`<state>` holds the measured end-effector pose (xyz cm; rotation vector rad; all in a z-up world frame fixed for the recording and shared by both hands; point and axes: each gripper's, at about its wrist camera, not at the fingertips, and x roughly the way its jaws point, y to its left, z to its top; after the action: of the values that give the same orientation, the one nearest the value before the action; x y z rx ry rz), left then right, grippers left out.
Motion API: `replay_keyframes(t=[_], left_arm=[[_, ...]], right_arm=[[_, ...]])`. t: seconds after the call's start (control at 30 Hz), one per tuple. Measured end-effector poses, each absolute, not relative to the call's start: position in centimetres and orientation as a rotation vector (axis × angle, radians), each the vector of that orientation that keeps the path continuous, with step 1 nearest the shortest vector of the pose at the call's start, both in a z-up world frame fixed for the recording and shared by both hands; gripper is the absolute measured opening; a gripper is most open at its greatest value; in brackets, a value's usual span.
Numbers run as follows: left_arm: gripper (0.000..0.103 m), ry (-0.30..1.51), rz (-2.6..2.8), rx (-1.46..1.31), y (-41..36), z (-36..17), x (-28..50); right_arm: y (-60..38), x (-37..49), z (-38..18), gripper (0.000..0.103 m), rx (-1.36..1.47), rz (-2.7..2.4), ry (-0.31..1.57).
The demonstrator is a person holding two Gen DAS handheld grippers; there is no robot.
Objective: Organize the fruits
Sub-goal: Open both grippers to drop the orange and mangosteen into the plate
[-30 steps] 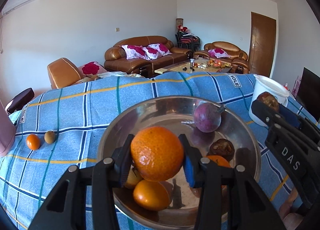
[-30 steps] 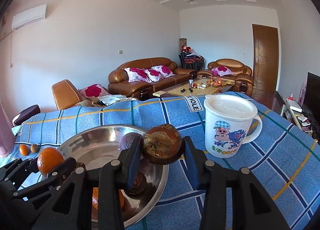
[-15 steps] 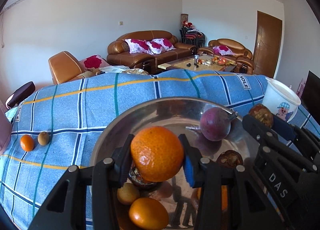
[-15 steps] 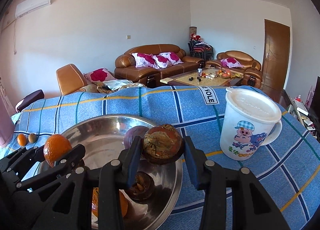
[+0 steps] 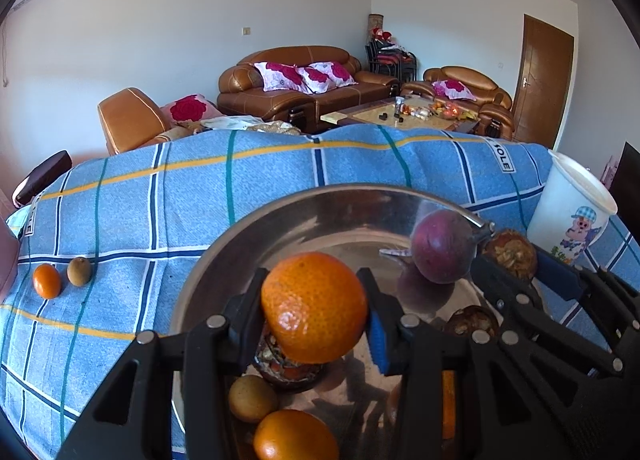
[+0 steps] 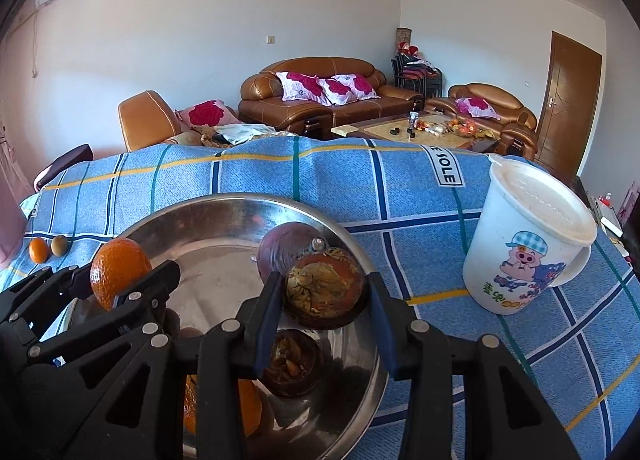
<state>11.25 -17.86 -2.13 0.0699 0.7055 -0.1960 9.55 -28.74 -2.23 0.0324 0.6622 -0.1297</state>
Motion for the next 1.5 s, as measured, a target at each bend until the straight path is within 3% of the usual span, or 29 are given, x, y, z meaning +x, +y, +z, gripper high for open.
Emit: replay_keyframes(t=[0.73,0.83,0.9,1.03,1.1,1.17,1.23,1.3,1.5], left_arm=[[0.047,0.706,-0.192,0.074,-17.8,-2.3,11.4],[0.057,0.677,-0.168,0.093,-17.8,-2.1,11.0],[0.072,0.649,-0.147,0.091,-17.5,-1.7,10.7],[0.089,0.596,-0.128,0.071,-16.7,-0.6,10.2],[0.102,0.573,-0.111,0.054,-16.2,-0.1,10.0],[0.103,0.559,-0.135,0.026,-15.6,0.4,9.8],[0.103,0.54,-0.158,0.007,-15.2,1.0,9.4],[0.103,0.505,-0.158,0.0,-14.9,1.7,8.7],[0.103,0.363,-0.085,0.081,-13.5,3.1,5.9]], right_arm=[[-28.7,9.3,-2.2,0.045,0.03,-0.137,0.65],[-29.2,8.9,-2.1,0.045,0.055,-0.139,0.635],[-29.8,8.6,-2.0,0.045,0.088,-0.125,0.617],[-30.7,7.6,-1.4,0.046,0.153,-0.099,0.554],[-31.2,7.1,-1.0,0.046,0.187,-0.087,0.522],[-31.9,6.2,-0.4,0.05,0.239,-0.082,0.466],[-32.6,5.1,0.1,0.064,0.285,-0.09,0.389],[-33.0,4.2,0.5,0.072,0.305,-0.115,0.326],[-32.1,4.5,0.5,0.076,0.258,-0.151,0.336]])
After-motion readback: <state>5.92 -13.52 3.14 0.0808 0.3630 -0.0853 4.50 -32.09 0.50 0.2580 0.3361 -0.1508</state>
